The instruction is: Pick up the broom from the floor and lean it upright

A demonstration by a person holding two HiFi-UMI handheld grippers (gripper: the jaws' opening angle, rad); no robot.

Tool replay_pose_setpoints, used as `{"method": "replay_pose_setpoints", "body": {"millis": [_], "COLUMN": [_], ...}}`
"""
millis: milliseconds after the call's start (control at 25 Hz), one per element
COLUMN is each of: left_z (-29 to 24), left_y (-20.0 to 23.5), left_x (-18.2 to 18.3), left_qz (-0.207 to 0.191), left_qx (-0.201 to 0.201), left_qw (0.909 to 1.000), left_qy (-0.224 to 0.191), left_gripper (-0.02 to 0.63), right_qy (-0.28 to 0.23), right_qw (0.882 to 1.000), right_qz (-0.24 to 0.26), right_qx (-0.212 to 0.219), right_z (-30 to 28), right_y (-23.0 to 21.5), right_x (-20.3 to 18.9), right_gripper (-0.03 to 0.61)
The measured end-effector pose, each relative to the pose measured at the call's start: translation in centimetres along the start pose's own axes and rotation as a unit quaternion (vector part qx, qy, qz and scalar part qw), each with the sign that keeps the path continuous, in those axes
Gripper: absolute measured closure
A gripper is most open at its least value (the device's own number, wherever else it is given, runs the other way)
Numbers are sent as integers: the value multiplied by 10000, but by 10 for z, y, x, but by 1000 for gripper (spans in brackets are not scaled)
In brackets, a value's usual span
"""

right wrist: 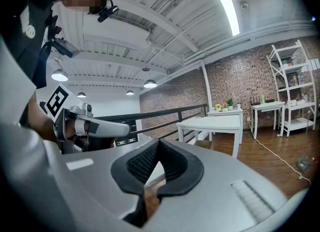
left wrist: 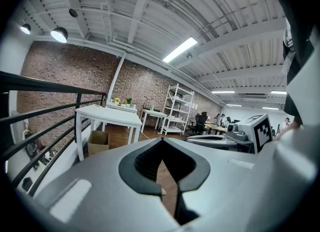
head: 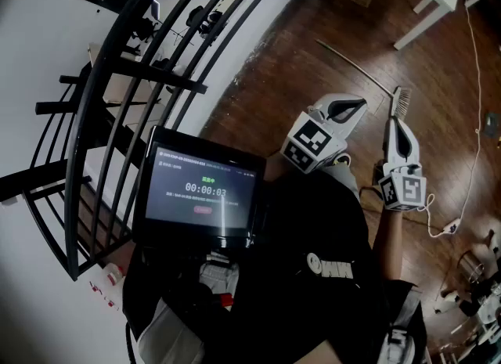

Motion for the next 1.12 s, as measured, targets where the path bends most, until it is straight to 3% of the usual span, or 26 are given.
{"method": "replay_pose_setpoints", "body": {"millis": [320, 560, 760, 840, 960, 1040, 1120], "left_z": [-26, -32, -113, -163, -213, -235, -263], "left_y": [27, 38, 84, 119, 167, 197, 227], "left_x": [-18, -20, -37, -56, -83, -102, -139], "left_qz": [51, -29, 131, 337, 613, 711, 818], "left_qx": [73, 265, 325, 421, 604, 701, 824], "left_qw": [9999, 9995, 9980, 9957, 9919, 9897, 9870], "left_qy": [50, 177, 532, 749, 931, 1023, 1109], "left_gripper": [597, 597, 597, 597, 597, 597, 597], "right_qy": [158, 754, 1574, 2214, 3037, 3471, 3963], "right_qw": [9989, 9897, 9781, 9644, 9365, 9194, 8991], "right_qz": [452, 1210, 1333, 1371, 1521, 1589, 1645], "right_qx": [-10, 148, 296, 465, 870, 946, 867], "right_z": [-35, -52, -133, -185, -256, -303, -354], "right_y": [-34, -52, -138, -186, -235, -265, -312], "right_x": [-3, -6, -15, -31, -55, -84, -137], "right_gripper": [574, 574, 574, 541, 390, 378, 356]}}
Point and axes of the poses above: the fingertips, and each gripper's own axes: z backward along the fingers, y to its left, x out of its top, the point moved 6 cm from there along z, backward along the fingers, and after that the axes turned 15 degrees about -z, right-handed, at the moved point
